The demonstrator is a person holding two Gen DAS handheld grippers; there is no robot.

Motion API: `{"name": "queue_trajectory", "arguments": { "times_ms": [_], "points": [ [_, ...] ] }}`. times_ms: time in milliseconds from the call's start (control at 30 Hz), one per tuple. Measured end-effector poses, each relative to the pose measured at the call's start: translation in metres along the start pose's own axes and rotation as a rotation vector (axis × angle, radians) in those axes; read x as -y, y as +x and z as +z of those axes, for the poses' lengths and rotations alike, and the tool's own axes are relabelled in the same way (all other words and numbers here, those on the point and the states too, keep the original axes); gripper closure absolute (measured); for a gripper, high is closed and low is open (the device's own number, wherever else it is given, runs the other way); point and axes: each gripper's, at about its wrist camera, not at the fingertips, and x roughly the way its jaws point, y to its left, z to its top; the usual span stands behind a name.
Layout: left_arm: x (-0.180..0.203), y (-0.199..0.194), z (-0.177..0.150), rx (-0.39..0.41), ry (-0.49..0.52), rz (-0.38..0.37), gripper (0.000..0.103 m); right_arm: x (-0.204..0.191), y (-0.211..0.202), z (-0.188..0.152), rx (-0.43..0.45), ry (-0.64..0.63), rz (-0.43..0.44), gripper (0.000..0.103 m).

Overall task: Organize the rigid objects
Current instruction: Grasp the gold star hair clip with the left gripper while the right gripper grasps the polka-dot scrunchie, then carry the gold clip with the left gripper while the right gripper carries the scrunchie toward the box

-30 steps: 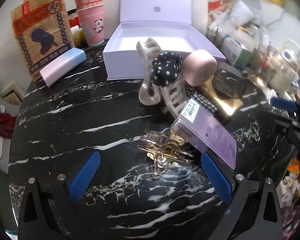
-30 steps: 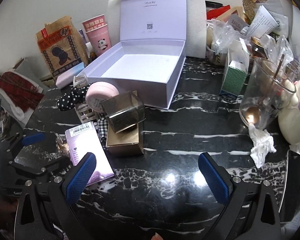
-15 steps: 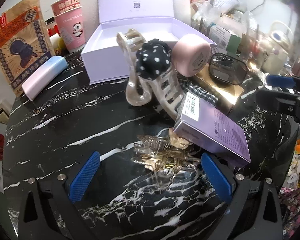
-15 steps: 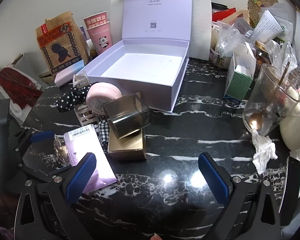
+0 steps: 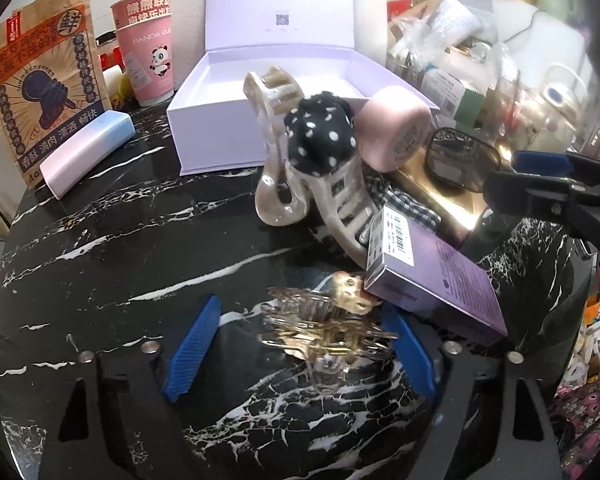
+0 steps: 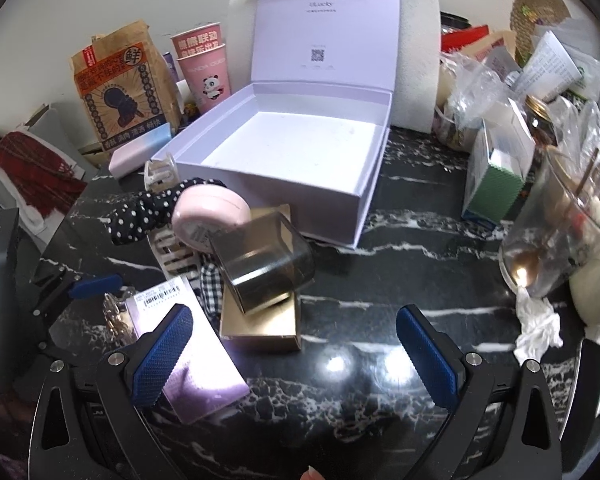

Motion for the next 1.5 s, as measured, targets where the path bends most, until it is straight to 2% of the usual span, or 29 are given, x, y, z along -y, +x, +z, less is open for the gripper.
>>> {"name": "queue_trajectory", "arguments": {
  "times_ms": [33, 67, 167, 333, 733, 1033, 1200, 1267, 1367, 1500],
  "points": [
    [0.0, -0.001, 0.0, 0.008, -0.004, -0.005, 0.042, -0.001, 0.0, 0.001, 0.003, -0.004, -0.001, 0.0],
    [-0.002, -0.002, 0.0, 0.015, -0.013, -0.014, 0.043, -0.002, 0.0, 0.004, 0.008, -0.01, -0.001, 0.0],
    [-0.007, -0.002, 0.002, 0.014, -0.034, -0.035, 0.043, -0.007, -0.001, 0.009, 0.022, -0.026, -0.005, 0.0],
    [-0.021, -0.005, 0.005, 0.01, -0.077, -0.024, 0.043, -0.016, -0.001, 0.019, 0.048, -0.054, 0.006, 0.0],
    [-0.065, -0.017, 0.008, 0.042, -0.194, 0.028, 0.043, -0.069, 0.012, 0.041, 0.12, -0.234, 0.131, 0.0],
    [-0.093, -0.026, 0.003, 0.043, -0.281, 0.068, 0.043, -0.101, 0.026, 0.04, 0.146, -0.35, 0.108, 0.0],
    [-0.097, -0.031, 0.001, 0.039, -0.291, 0.087, 0.043, -0.107, 0.031, 0.038, 0.153, -0.381, 0.077, 0.015],
    [-0.097, -0.033, 0.001, 0.041, -0.291, 0.089, 0.043, -0.11, 0.034, 0.038, 0.137, -0.392, 0.08, 0.027],
    [-0.098, -0.033, 0.0, 0.04, -0.295, 0.091, 0.043, -0.109, 0.039, 0.037, 0.098, -0.377, 0.108, 0.038],
    [-0.098, -0.035, 0.002, 0.046, -0.3, 0.091, 0.043, -0.105, 0.039, 0.036, 0.112, -0.361, 0.087, 0.056]
  ]
}}
